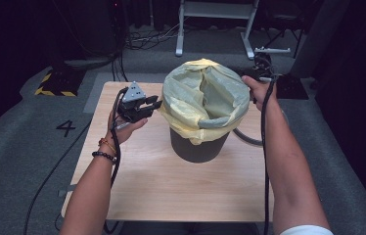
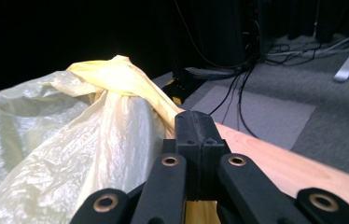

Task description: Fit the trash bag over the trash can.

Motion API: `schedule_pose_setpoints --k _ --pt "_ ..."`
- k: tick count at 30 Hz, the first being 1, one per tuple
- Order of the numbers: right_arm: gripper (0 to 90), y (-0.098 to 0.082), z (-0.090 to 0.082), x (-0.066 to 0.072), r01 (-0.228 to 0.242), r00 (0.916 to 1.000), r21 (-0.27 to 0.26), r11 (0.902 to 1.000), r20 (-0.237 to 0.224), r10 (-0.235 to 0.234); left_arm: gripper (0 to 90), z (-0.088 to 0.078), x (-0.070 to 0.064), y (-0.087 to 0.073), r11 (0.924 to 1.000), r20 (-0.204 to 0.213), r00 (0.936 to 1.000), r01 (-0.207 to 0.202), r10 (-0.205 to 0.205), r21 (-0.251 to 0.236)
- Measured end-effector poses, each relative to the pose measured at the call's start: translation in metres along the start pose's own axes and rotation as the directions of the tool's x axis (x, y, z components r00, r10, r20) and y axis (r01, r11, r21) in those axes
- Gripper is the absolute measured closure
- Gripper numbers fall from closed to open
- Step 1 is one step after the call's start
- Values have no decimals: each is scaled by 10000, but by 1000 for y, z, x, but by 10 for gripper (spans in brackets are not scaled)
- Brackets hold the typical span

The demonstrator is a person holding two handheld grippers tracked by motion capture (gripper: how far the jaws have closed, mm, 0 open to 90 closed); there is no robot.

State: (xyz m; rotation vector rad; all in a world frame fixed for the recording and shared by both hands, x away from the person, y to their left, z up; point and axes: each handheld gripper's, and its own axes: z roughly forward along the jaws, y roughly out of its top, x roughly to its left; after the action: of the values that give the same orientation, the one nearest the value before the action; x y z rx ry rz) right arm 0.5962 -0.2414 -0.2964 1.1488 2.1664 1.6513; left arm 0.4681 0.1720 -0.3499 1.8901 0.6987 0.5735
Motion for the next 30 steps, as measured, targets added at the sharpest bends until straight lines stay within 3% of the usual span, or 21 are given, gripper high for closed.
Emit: schedule_pose_setpoints --k 2,6,11,17,24,30 --pt "900 -2 -4 -2 -136 9999 2 9999 -22 136 649 -3 1 -3 9999 -16 9999 124 -125 -111" --pt "900 -4 -15 -4 137 9999 150 9998 -72 -136 596 -8 -1 -7 10000 -3 10000 -46 46 -60" --pt "900 -8 -26 -5 1022 9938 360 9941 399 -1036 517 -16 -3 -13 9998 19 9999 -145 145 99" --pt "900 -12 -39 -6 1299 9899 233 9913 541 -1310 445 -22 -8 -18 9996 -180 9996 -212 215 170" --pt "897 -19 -52 -7 1517 9850 206 9882 803 -1529 420 -25 -18 -11 9995 230 9994 -258 262 -201" --pt "741 -22 -68 -7 1577 9796 -137 9874 1286 -1547 354 -20 -35 -1 9981 816 9959 -360 401 -508"
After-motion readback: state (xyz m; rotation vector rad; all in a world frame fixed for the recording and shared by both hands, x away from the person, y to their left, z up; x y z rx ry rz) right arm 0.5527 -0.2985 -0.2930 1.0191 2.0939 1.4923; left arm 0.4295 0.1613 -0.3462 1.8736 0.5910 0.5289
